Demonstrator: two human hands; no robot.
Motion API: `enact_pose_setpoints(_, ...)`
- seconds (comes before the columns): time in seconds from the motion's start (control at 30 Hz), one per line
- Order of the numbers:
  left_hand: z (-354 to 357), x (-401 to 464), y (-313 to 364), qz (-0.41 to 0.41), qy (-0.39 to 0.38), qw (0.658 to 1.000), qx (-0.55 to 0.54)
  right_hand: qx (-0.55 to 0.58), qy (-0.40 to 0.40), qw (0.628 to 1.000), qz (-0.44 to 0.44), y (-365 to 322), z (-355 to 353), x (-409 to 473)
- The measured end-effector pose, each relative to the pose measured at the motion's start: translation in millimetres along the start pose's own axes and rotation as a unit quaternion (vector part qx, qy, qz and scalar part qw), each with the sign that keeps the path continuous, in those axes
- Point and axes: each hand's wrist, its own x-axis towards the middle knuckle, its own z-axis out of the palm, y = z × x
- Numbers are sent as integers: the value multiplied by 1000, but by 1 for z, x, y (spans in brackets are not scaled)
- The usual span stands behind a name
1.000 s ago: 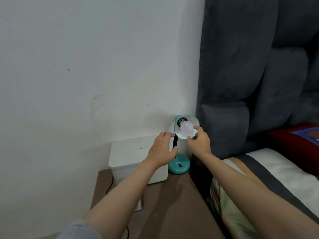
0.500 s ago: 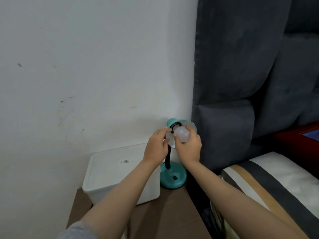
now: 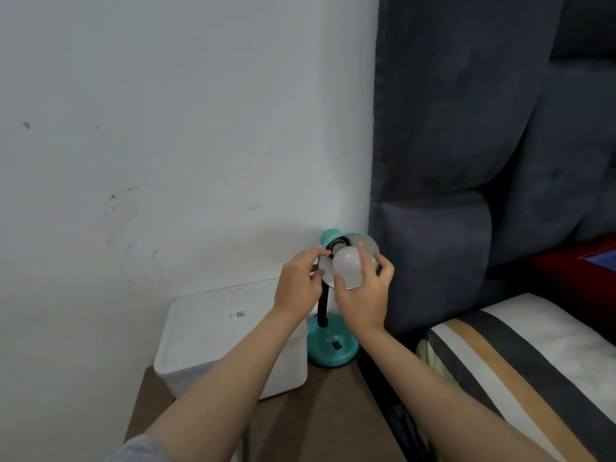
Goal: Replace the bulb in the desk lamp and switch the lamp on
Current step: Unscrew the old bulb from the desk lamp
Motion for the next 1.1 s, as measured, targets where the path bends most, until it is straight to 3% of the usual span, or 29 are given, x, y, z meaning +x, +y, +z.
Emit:
enact_pose_setpoints(0.17,1,0,1,-2,0,1000,4,76,16,986,145,-13,3,6)
enact_pose_setpoints(0.43,2,-1,2,-13,-1,1000,9,60,-3,995,79,-10,4,-3)
enact_pose_setpoints(0.6,2,0,3,-11,0,1000,16,111,15,977,183,-16,2,2)
enact_pose_setpoints(0.87,2,1,4,-17,-4,1000,13,104,6,982,155,-14,5,5)
enact_pose_setpoints(1.03,2,0,3,-14,-2,1000,11,157,39,956,244,-19,7,9)
enact_pose_setpoints(1.1,2,0,2,-13,-3,1000,12,150,38,958,242,-21,8,9)
